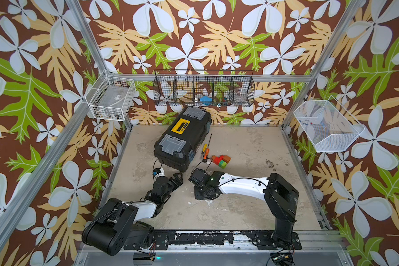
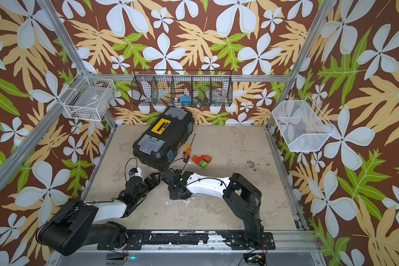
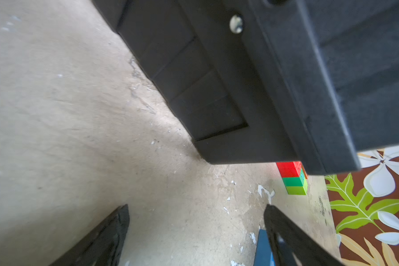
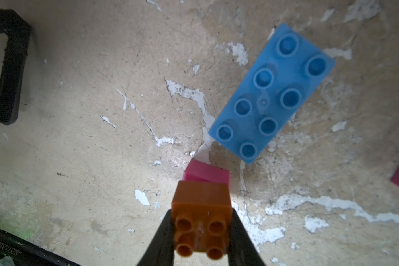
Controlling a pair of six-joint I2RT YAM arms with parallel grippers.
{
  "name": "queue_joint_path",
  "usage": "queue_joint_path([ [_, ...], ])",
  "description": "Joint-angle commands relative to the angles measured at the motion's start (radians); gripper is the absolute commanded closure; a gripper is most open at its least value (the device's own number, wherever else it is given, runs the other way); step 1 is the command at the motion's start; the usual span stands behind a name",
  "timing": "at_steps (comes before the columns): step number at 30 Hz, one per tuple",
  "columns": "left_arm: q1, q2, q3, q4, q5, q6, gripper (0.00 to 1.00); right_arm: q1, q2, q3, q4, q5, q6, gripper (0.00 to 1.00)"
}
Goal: Assemble the letter h with lego
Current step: Assemble the lego brick with the lego brick.
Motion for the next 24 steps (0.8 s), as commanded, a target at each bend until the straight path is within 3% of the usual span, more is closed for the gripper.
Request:
queue_joint_path([
  [1, -0.001, -0.002, 0.001, -0.18, 0.074, 0.01, 0.03, -0.006, 0.021, 0.007, -0.141, 0.012, 0.045, 0.71],
  [24, -0.001, -0.151, -0.021, -0.291, -0.055, 0.001, 0.01, -0.001, -0.017, 0.028, -0.075, -0.007, 0.126, 0.68],
])
